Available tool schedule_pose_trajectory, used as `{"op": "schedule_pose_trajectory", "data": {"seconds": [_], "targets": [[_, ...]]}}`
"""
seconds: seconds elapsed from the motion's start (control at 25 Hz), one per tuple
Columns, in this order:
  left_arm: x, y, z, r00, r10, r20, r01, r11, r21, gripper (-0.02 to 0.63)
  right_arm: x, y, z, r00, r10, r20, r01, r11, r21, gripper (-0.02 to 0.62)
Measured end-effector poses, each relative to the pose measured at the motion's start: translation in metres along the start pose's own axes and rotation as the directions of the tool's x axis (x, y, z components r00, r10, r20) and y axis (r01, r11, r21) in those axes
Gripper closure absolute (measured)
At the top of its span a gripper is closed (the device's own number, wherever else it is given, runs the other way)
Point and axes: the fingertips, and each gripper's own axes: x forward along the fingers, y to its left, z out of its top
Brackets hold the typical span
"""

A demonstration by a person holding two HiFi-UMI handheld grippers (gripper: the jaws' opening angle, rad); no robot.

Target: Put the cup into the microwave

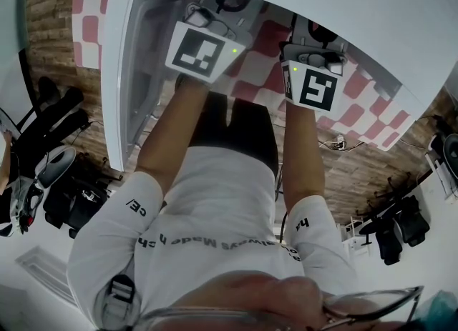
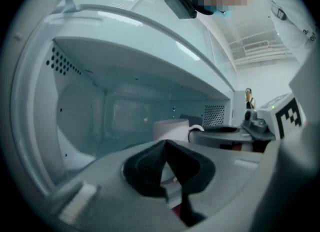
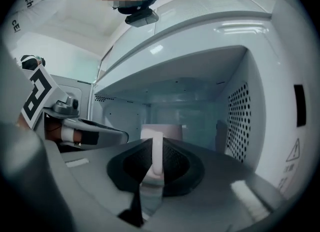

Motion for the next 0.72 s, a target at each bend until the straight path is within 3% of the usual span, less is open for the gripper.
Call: {"op": "schedule_pose_trajectory", "data": {"seconds": [0.72], "targets": [[0.0054,0.0034,-0.0038,1.000,0.012,-0.008,-0.012,1.000,0.002,0.603,0.0028,-0.0037,-0.0086,1.000,0.002,-0.002,-0.002,1.000,0.008,0.558]]}}
